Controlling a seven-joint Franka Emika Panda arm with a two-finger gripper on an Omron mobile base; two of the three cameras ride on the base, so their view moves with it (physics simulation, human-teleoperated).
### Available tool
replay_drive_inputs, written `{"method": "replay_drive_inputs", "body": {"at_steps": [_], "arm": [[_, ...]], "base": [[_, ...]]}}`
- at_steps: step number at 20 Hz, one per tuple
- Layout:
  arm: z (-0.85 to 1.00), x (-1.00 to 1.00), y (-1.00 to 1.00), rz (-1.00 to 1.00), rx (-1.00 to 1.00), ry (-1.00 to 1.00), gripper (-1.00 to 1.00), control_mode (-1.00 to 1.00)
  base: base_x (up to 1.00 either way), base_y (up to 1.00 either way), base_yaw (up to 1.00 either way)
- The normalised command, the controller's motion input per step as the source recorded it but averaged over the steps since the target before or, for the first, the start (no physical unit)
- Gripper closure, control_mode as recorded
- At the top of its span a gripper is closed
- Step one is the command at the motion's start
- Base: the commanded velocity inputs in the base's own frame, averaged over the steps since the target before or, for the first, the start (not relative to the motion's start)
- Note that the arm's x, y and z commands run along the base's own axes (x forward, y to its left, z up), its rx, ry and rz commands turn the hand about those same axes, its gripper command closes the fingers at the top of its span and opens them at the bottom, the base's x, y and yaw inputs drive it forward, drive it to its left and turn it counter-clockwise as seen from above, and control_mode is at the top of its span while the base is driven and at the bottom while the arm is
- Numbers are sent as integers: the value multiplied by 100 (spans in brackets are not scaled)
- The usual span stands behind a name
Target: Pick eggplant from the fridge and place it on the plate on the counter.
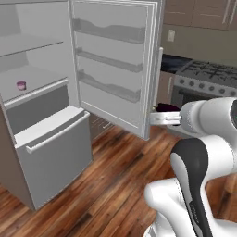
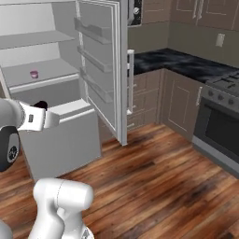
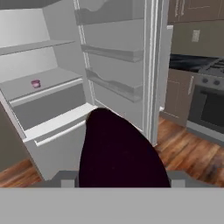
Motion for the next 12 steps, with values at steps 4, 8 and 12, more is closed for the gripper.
{"method": "replay_drive_inputs", "body": {"at_steps": [4, 8, 12], "arm": [[0, 0, 0, 0, 0, 0, 100, 100], [0, 0, 0, 0, 0, 0, 100, 100], [0, 0, 0, 0, 0, 0, 100, 100]], "base": [[-20, -7, -23], [-12, -11, -24], [-18, -15, -25]]}}
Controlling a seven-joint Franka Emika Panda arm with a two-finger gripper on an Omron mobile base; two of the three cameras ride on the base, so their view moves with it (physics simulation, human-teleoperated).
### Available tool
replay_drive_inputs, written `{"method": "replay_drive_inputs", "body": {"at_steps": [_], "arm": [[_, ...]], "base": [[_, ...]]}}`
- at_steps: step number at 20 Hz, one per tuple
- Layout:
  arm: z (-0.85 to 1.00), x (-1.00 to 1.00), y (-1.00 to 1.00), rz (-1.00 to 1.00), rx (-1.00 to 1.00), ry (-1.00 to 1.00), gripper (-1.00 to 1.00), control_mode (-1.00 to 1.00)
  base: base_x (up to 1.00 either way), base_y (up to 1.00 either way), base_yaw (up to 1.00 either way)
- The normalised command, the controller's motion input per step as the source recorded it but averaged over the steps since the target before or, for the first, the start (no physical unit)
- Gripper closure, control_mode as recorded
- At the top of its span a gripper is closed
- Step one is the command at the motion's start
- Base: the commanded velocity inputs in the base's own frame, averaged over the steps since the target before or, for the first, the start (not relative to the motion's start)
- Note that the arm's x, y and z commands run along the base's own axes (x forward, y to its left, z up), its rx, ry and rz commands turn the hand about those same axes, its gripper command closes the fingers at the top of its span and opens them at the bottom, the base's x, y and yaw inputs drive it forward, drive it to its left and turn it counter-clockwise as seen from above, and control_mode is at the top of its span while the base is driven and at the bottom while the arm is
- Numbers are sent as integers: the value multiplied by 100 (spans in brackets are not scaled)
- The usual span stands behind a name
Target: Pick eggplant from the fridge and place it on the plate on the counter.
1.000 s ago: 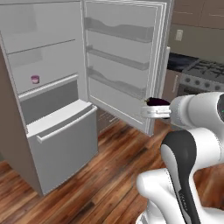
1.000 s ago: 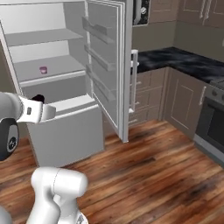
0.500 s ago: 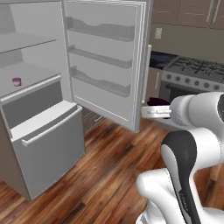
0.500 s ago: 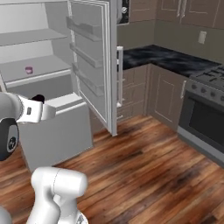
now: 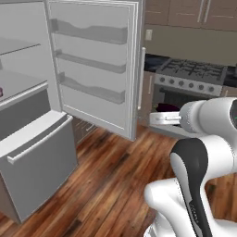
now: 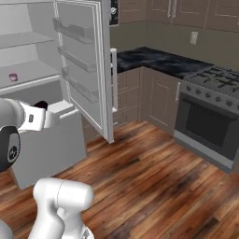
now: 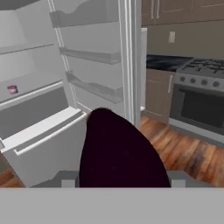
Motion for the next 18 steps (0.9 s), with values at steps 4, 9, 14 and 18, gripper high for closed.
{"method": "replay_drive_inputs", "body": {"at_steps": [4, 9, 14, 18], "arm": [[0, 0, 0, 0, 0, 0, 100, 100], [0, 0, 0, 0, 0, 0, 100, 100], [0, 0, 0, 0, 0, 0, 100, 100], [0, 0, 0, 0, 0, 0, 100, 100]], "base": [[-16, -14, -25], [-10, -21, -25], [-3, -29, -27], [-1, -32, -27]]}}
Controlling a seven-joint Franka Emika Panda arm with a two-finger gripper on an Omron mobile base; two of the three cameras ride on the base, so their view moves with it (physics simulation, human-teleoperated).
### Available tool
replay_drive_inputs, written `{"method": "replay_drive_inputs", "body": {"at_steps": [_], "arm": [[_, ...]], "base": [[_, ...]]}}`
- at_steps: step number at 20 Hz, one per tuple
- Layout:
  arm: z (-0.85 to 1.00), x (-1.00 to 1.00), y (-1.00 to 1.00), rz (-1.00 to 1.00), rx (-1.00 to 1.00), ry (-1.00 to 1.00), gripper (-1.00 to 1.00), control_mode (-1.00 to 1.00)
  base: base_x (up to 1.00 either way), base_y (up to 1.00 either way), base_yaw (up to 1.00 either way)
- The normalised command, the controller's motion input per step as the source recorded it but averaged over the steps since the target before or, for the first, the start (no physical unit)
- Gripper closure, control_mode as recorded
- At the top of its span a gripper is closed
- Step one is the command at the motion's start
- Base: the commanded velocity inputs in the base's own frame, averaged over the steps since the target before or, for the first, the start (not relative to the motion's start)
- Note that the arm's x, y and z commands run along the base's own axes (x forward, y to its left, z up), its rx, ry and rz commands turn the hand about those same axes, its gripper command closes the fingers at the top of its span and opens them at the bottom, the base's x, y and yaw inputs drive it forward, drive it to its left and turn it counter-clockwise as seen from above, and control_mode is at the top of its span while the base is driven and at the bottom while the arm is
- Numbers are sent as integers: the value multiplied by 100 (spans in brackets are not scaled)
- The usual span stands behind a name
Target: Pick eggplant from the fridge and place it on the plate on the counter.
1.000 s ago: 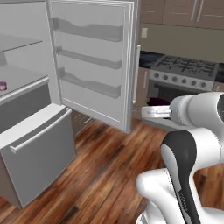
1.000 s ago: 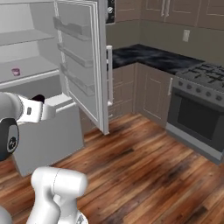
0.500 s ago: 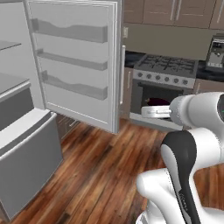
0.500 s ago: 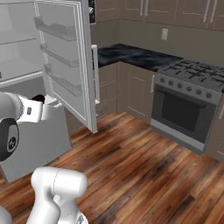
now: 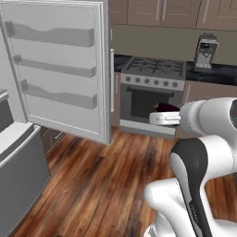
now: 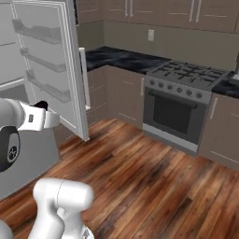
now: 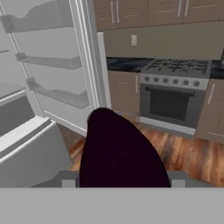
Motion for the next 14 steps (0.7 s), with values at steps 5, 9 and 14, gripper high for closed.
{"method": "replay_drive_inputs", "body": {"at_steps": [5, 9, 14], "arm": [[0, 0, 0, 0, 0, 0, 100, 100], [0, 0, 0, 0, 0, 0, 100, 100], [0, 0, 0, 0, 0, 0, 100, 100]], "base": [[0, -35, -26], [0, -35, -25], [5, -27, -23]]}}
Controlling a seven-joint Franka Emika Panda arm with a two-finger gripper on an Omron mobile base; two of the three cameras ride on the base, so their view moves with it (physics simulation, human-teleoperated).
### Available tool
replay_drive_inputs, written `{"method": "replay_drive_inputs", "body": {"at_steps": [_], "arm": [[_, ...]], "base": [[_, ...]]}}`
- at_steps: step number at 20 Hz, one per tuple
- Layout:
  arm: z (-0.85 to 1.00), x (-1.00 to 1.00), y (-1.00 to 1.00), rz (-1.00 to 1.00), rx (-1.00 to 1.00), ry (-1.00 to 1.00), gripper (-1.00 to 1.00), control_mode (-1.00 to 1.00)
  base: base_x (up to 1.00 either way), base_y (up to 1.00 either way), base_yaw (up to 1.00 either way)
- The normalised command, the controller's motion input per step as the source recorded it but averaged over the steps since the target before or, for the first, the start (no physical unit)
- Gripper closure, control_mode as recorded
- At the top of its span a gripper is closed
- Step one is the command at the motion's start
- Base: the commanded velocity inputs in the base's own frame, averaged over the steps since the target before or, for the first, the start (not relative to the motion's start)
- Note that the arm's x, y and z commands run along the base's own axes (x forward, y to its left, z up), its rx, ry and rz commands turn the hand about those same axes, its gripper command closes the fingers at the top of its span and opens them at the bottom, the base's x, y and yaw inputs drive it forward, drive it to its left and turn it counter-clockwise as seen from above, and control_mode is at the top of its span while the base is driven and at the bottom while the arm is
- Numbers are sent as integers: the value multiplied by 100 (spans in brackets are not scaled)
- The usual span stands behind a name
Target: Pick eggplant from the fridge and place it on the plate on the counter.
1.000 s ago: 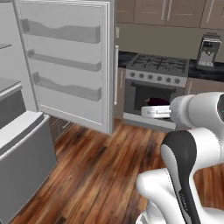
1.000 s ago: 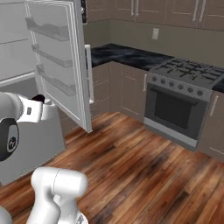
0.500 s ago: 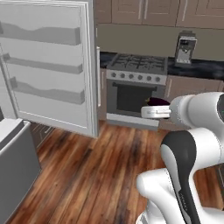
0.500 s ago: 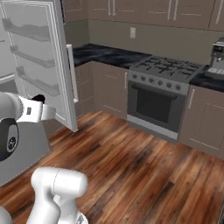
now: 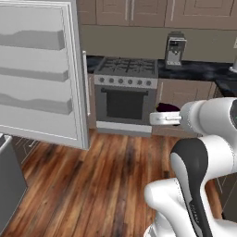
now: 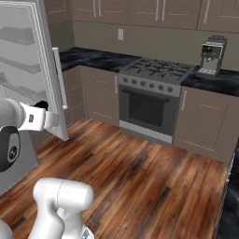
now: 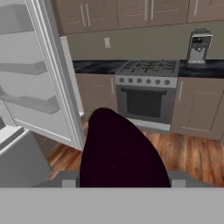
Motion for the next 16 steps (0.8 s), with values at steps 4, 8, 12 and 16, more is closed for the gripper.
{"method": "replay_drive_inputs", "body": {"at_steps": [4, 8, 12, 16], "arm": [[0, 0, 0, 0, 0, 0, 100, 100], [0, 0, 0, 0, 0, 0, 100, 100], [0, 0, 0, 0, 0, 0, 100, 100], [0, 0, 0, 0, 0, 0, 100, 100]], "base": [[21, -23, -20], [37, -24, -15], [42, -30, -13], [44, -36, -12]]}}
